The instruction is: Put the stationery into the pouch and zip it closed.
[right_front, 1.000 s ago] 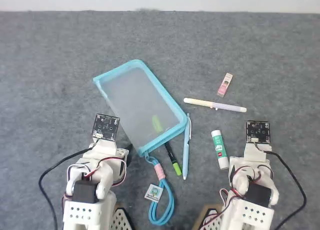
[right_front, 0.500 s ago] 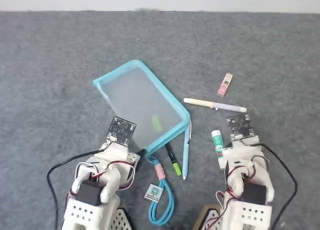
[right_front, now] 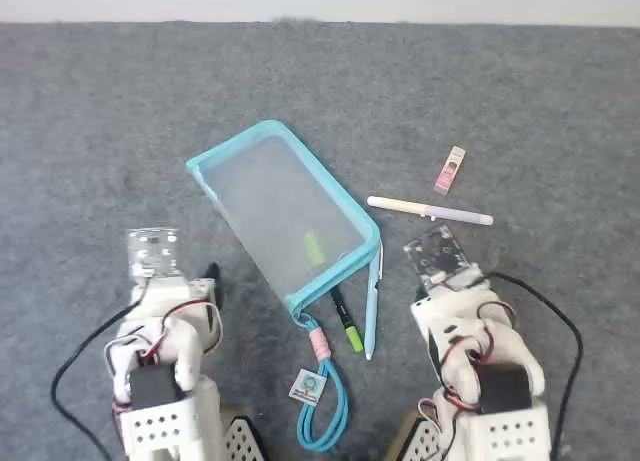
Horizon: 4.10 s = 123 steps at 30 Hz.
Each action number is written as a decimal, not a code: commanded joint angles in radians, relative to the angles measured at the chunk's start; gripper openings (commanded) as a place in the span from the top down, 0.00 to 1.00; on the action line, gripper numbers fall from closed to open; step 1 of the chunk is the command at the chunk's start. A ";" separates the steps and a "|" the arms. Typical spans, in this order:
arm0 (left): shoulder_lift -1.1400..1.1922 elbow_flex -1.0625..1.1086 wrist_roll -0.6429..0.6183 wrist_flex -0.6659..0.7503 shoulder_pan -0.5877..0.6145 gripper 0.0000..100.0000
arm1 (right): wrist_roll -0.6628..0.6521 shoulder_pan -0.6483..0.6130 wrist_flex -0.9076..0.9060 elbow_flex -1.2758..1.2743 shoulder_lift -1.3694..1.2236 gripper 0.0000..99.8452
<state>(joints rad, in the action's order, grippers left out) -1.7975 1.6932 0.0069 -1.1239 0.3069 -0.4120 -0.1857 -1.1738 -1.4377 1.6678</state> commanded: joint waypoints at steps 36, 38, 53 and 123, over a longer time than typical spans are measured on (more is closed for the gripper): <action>-0.018 -0.008 -0.003 0.166 0.285 0.81 | 0.758 -0.765 0.309 0.535 -1.287 0.84; -0.018 -0.008 -0.003 0.166 0.285 0.81 | 0.758 -0.763 0.309 0.537 -1.320 0.84; -0.018 -0.008 -0.003 0.166 0.285 0.81 | 0.680 -0.835 0.220 0.560 -1.351 0.84; -0.021 -0.008 -0.009 0.164 0.290 0.81 | 0.161 -0.503 -0.239 1.134 -1.265 0.99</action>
<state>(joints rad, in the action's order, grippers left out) -1.7975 1.6932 0.0069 -0.9889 0.5892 -0.1803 -0.7810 -1.2873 -0.5155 0.2716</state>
